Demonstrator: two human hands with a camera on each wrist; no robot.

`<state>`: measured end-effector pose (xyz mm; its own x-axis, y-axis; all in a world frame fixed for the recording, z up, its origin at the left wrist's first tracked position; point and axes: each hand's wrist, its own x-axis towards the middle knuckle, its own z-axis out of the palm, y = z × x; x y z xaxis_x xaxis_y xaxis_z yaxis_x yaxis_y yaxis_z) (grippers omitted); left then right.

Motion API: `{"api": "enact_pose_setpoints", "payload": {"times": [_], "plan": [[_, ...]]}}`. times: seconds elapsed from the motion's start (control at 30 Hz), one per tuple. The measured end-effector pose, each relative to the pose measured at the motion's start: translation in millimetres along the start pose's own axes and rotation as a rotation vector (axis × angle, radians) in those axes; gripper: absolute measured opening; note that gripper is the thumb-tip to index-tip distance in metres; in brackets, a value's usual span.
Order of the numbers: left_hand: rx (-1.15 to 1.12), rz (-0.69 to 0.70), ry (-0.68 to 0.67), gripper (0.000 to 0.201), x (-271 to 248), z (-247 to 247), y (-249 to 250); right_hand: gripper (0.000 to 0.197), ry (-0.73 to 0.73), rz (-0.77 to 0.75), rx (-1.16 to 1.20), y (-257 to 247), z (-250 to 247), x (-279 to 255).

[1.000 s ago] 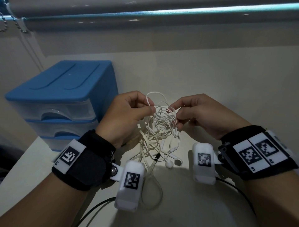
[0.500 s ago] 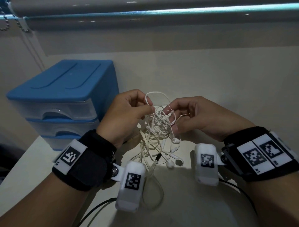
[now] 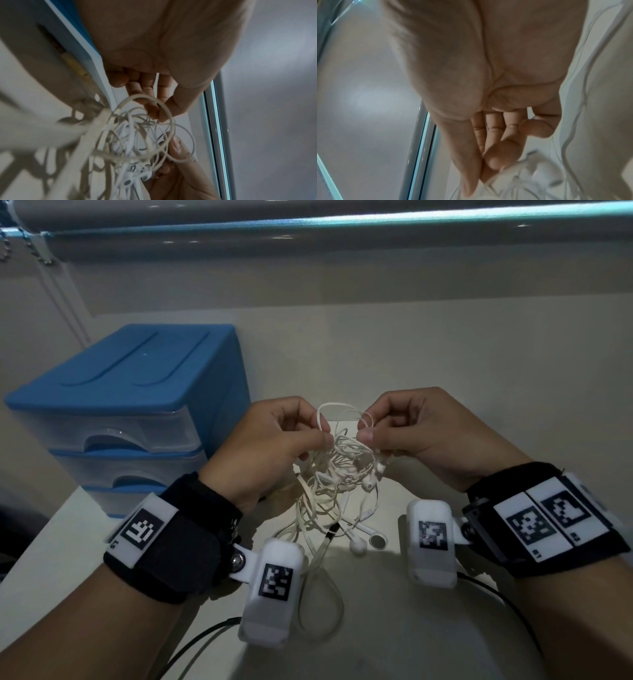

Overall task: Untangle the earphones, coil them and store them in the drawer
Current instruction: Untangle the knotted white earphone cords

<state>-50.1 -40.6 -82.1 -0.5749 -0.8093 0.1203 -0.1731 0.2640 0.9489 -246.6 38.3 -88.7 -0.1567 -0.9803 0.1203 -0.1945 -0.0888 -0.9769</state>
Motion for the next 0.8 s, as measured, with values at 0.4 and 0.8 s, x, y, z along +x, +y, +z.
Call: {"api": "enact_pose_setpoints", "payload": {"times": [0.4,0.8], "plan": [[0.018,-0.062,0.001,0.016,1.1,-0.9,-3.1,0.022,-0.062,0.152,-0.034,1.3,-1.7,0.2],[0.062,-0.079,0.018,0.013,1.3,0.0,-4.2,0.018,-0.173,0.068,-0.074,-0.3,-3.0,-5.6]]}}
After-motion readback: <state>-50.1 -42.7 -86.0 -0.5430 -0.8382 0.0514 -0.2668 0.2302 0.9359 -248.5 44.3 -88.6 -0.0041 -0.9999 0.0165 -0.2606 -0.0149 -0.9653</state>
